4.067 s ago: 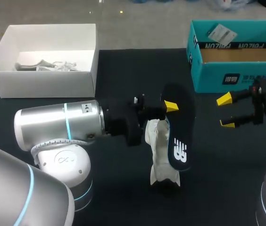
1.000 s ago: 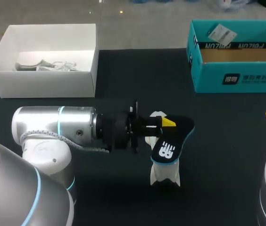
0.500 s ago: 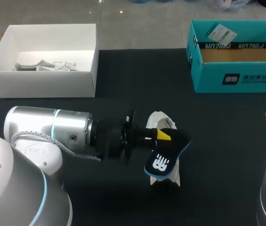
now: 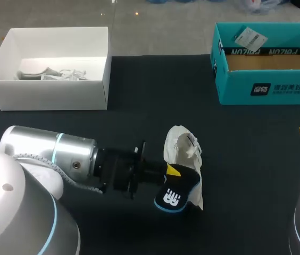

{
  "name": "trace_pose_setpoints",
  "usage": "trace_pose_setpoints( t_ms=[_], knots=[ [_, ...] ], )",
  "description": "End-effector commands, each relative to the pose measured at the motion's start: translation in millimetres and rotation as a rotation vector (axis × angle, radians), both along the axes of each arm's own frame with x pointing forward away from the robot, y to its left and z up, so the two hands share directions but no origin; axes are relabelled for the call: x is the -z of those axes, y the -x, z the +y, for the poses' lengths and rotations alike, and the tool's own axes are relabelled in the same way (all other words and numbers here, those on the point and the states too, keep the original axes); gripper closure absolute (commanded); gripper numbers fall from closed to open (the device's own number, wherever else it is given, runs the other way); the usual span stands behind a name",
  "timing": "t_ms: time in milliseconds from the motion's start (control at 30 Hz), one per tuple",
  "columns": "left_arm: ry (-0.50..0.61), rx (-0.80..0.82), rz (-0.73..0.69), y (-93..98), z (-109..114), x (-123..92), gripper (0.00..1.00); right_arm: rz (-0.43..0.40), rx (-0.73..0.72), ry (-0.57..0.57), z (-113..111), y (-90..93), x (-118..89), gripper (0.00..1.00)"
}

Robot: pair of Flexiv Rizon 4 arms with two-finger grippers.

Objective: Take the shoe out of the shoebox, open the shoe tongue, remove and reinsert the insole, then place the shoe into the shoebox

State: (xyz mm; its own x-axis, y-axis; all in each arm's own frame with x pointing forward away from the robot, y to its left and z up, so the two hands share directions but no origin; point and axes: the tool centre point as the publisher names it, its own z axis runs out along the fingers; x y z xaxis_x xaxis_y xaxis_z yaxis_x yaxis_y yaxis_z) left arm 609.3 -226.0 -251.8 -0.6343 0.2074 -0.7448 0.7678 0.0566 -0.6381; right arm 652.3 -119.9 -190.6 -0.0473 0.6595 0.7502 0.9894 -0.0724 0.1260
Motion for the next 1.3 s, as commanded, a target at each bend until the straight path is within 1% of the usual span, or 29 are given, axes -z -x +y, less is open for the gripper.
trace_pose_setpoints(
  t_ms=[33, 133, 200, 267, 333, 400, 533, 800, 1000, 1033, 1067, 1167, 1300],
  knots=[
    [-0.035, 0.011, 0.01, -6.5, -10, 6, 1.0, -0.002, 0.004, 0.002, 1, 2.8, 0, 0.0],
    [-0.057, 0.008, 0.009, -7.7, -9, 10, 1.0, -0.002, 0.004, 0.002, 1, 2.8, 0, 0.0],
    [-0.053, -0.002, 0.02, -8.5, -8, 14, 1.0, -0.002, 0.004, 0.002, 1, 2.8, 0, 0.0],
    [-0.062, -0.02, 0.031, -10.5, -6, 19, 1.0, -0.002, 0.004, 0.002, 1, 2.8, 0, 0.0],
    [-0.102, -0.031, 0.029, -12.3, -5, 26, 1.0, -0.002, 0.004, 0.002, 1, 2.8, 0, 0.0],
    [-0.087, -0.037, 0.044, -13.3, -6, 29, 1.0, -0.002, 0.004, 0.002, 1, 2.8, 0, 0.0],
    [-0.119, -0.051, 0.054, -16.8, -6, 36, 1.0, -0.002, 0.004, 0.002, 1, 2.8, 0, 0.0],
    [-0.115, -0.068, 0.078, -18.5, -3, 45, 1.0, -0.002, 0.004, 0.002, 1, 2.8, 0, 0.0],
    [-0.138, -0.08, 0.093, -20.2, -1, 51, 1.0, -0.002, 0.004, 0.002, 1, 2.8, 0, 0.0],
    [-0.133, -0.08, 0.087, -19.8, -2, 49, 1.0, -0.002, 0.004, 0.002, 1, 2.8, 0, 0.0],
    [-0.102, -0.073, 0.084, -19.0, -4, 45, 1.0, -0.002, 0.004, 0.002, 1, 2.8, 0, 0.0],
    [-0.041, -0.052, 0.068, -17.5, -11, 27, 1.0, -0.002, 0.004, 0.002, 1, 2.8, 0, 0.0],
    [-0.041, -0.037, 0.02, -18.5, -18, 9, 1.0, -0.002, 0.004, 0.002, 1, 2.8, 0, 0.0]
  ],
)
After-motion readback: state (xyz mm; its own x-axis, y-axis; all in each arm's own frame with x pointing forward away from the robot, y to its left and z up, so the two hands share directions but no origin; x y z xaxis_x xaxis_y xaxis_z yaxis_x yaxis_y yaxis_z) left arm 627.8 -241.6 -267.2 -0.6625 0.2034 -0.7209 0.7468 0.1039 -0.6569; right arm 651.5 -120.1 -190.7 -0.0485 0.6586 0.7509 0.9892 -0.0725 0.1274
